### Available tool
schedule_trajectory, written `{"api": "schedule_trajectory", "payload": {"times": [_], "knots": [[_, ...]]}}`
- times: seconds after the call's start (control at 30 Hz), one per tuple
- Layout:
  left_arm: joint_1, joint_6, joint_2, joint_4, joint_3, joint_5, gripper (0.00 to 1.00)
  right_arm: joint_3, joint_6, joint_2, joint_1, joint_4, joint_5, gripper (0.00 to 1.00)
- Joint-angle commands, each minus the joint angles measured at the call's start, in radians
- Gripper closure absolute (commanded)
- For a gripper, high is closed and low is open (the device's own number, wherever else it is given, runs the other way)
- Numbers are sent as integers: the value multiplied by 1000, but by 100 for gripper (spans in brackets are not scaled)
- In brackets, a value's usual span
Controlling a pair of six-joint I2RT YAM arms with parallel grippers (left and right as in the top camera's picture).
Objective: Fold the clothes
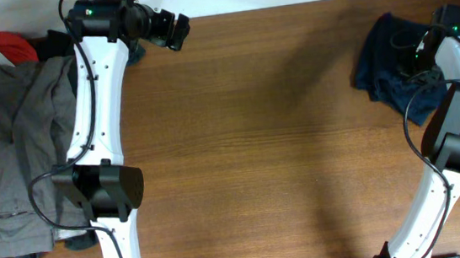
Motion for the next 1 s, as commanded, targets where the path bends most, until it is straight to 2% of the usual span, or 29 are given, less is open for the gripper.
{"api": "schedule_trajectory", "payload": {"times": [0.0,0.17,0.37,0.63,0.97], "knots": [[1,-13,3,13,-3,15,1,106,-29,-72,-16,-95,-39,94],[1,-13,3,10,-3,14,1,229,23,-108,-63,-238,-32,91],[1,-13,3,10,-3,14,1,239,51,-108,-159,-256,-62,92],[1,-13,4,17,-3,14,1,237,50,-71,-265,-194,-58,89],[1,-13,4,17,-3,14,1,230,47,33,-275,-68,-50,88]]}}
